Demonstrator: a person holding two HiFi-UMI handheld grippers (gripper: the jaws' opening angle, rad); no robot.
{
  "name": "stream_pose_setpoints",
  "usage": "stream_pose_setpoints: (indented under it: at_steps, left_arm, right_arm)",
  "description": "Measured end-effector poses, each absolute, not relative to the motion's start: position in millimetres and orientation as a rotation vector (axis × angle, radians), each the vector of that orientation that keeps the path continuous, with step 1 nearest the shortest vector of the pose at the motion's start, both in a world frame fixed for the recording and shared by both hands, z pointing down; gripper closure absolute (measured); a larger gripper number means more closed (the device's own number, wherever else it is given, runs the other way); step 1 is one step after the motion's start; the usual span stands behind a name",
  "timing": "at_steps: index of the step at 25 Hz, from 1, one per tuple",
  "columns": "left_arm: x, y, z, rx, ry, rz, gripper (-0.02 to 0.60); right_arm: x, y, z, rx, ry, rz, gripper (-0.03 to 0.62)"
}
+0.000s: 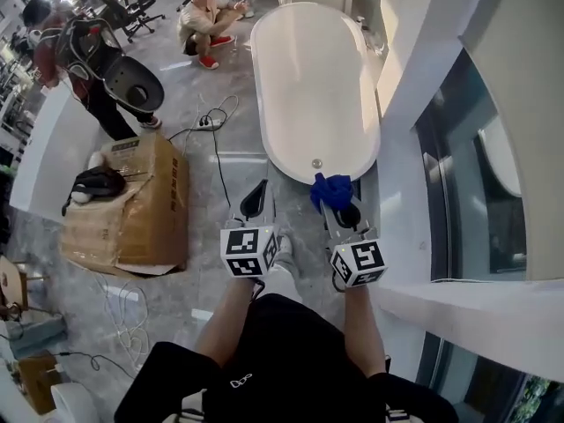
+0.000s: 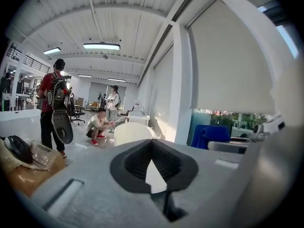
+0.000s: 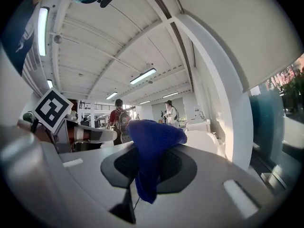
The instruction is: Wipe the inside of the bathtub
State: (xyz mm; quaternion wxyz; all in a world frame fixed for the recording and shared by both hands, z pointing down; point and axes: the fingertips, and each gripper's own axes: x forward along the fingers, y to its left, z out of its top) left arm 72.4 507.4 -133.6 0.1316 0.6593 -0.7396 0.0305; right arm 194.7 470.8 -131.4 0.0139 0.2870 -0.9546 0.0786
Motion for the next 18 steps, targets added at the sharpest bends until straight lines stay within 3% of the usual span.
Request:
stream_pose_setpoints:
  at_steps: [5, 18]
  left_arm:
    - [17.4, 463.1, -110.4, 1.864, -2.102, 0.122, 0.580]
    - [-81.6, 362.3, -86.8, 1.791, -2.037, -0.017, 0.580]
  right_arm:
    - [140.0, 419.5, -111.5, 0.908, -2.920, 0.349, 0.517]
    - [20.9, 320.8, -113.9, 0.762, -2.846, 0.223, 0.517]
